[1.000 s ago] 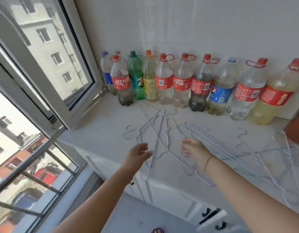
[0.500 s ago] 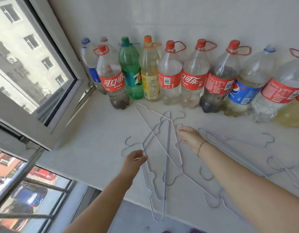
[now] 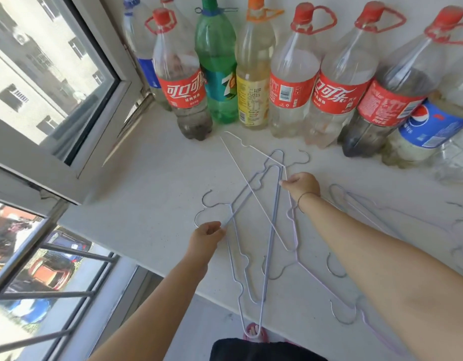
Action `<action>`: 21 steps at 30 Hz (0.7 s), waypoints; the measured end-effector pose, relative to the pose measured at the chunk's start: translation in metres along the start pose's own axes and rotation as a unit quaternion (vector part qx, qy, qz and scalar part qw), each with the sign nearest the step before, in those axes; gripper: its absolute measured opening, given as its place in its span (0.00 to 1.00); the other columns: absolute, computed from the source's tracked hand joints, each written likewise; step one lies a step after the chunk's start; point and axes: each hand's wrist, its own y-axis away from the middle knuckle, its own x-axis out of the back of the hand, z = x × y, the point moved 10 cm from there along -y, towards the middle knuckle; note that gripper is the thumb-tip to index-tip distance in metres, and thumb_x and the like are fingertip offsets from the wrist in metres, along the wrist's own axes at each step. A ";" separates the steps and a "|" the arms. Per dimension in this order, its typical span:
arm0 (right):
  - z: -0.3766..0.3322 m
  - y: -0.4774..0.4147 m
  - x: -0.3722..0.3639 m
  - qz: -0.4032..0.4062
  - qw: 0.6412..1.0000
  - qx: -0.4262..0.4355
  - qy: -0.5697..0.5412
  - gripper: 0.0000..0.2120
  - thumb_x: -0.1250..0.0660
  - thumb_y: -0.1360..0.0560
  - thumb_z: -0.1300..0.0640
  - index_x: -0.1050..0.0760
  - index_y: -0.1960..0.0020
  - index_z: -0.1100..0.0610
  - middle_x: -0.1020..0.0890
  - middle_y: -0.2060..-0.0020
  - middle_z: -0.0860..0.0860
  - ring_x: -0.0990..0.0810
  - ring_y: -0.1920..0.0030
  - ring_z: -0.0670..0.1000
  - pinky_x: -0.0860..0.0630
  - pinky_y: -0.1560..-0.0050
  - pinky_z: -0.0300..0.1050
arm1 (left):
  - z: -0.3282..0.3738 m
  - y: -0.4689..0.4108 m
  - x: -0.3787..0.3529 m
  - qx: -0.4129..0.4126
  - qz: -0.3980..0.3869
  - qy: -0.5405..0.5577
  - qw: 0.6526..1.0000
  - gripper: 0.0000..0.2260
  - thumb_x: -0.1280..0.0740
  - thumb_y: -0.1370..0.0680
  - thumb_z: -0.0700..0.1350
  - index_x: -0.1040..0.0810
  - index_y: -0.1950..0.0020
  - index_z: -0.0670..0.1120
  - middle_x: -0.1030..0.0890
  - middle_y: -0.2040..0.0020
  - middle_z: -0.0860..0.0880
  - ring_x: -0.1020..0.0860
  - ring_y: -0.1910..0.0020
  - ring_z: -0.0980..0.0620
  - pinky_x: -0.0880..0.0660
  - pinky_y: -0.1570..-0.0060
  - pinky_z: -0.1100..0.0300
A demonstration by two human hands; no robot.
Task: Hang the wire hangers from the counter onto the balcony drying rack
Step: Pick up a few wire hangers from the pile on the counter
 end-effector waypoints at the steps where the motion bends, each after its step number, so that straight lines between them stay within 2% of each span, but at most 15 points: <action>1: -0.001 0.000 0.000 0.005 1.000 -0.002 0.007 0.17 0.29 0.31 0.50 0.20 0.48 0.60 0.17 0.51 0.58 0.19 0.48 0.59 0.29 0.52 0.42 | -0.002 0.000 -0.001 0.004 0.001 0.006 1.000 0.14 0.33 0.24 0.42 0.25 0.39 0.43 0.22 0.50 0.47 0.24 0.51 0.48 0.28 0.49 0.57; 4: -0.001 -0.003 -0.001 0.023 0.999 -0.017 0.031 0.15 0.30 0.30 0.53 0.20 0.46 0.59 0.17 0.49 0.57 0.19 0.47 0.59 0.25 0.49 0.44 | -0.009 -0.001 -0.001 0.024 0.004 0.031 0.999 0.14 0.33 0.24 0.41 0.26 0.39 0.42 0.22 0.52 0.46 0.23 0.54 0.49 0.26 0.53 0.58; 7: 0.000 -0.005 -0.001 0.038 0.998 -0.027 0.049 0.14 0.31 0.29 0.57 0.20 0.44 0.58 0.17 0.47 0.58 0.20 0.46 0.59 0.26 0.49 0.43 | -0.017 -0.001 -0.003 0.049 0.000 0.062 0.997 0.14 0.33 0.24 0.40 0.26 0.39 0.42 0.21 0.50 0.44 0.21 0.56 0.48 0.24 0.57 0.60; 10: 0.001 -0.006 -0.005 0.017 0.999 -0.022 0.030 0.12 0.31 0.30 0.59 0.19 0.47 0.60 0.17 0.51 0.57 0.20 0.48 0.57 0.28 0.51 0.41 | -0.023 0.000 -0.003 0.064 0.001 0.082 0.995 0.13 0.34 0.24 0.38 0.26 0.39 0.41 0.21 0.50 0.43 0.21 0.56 0.48 0.24 0.59 0.60; 13: 0.004 -0.002 -0.006 -0.001 0.997 -0.027 -0.066 0.02 0.29 0.32 0.62 0.21 0.61 0.57 0.20 0.68 0.53 0.21 0.61 0.55 0.28 0.59 0.39 | -0.025 0.000 -0.005 0.081 -0.012 0.108 0.991 0.12 0.34 0.24 0.38 0.26 0.40 0.41 0.20 0.52 0.44 0.21 0.56 0.47 0.25 0.59 0.60; 15: 0.008 0.001 -0.009 -0.027 0.985 -0.048 -0.165 0.08 0.31 0.31 0.66 0.26 0.65 0.57 0.22 0.78 0.50 0.22 0.73 0.51 0.27 0.70 0.37 | -0.024 0.001 -0.007 0.095 -0.020 0.128 0.987 0.10 0.34 0.24 0.38 0.25 0.43 0.42 0.20 0.56 0.45 0.21 0.58 0.48 0.26 0.60 0.60; 16: 0.009 0.006 -0.012 -0.044 0.972 -0.059 -0.223 0.10 0.32 0.30 0.69 0.28 0.64 0.56 0.22 0.78 0.52 0.23 0.77 0.48 0.27 0.73 0.36 | -0.023 0.001 -0.007 0.102 -0.021 0.139 0.985 0.09 0.34 0.24 0.37 0.24 0.44 0.42 0.20 0.58 0.46 0.22 0.59 0.48 0.26 0.61 0.60; 17: 0.007 0.010 -0.014 -0.056 0.960 -0.060 -0.266 0.10 0.33 0.29 0.69 0.29 0.62 0.56 0.22 0.75 0.54 0.23 0.79 0.46 0.28 0.72 0.37 | -0.023 0.001 -0.008 0.109 -0.021 0.149 0.983 0.09 0.33 0.25 0.37 0.24 0.45 0.42 0.20 0.59 0.46 0.22 0.60 0.48 0.25 0.61 0.60; 19: 0.001 0.020 -0.015 -0.073 0.947 -0.049 -0.308 0.08 0.35 0.26 0.66 0.28 0.60 0.55 0.23 0.70 0.55 0.24 0.76 0.47 0.28 0.67 0.41 | -0.022 0.002 -0.010 0.122 -0.031 0.171 0.977 0.10 0.32 0.26 0.36 0.23 0.45 0.40 0.20 0.59 0.44 0.22 0.62 0.47 0.25 0.63 0.60; 21: -0.006 0.031 -0.013 -0.089 0.941 -0.031 -0.326 0.07 0.38 0.23 0.61 0.27 0.61 0.55 0.25 0.70 0.54 0.26 0.73 0.48 0.30 0.68 0.39 | -0.021 0.005 -0.014 0.133 -0.045 0.184 0.973 0.07 0.33 0.26 0.36 0.22 0.48 0.39 0.21 0.59 0.43 0.22 0.63 0.47 0.25 0.64 0.61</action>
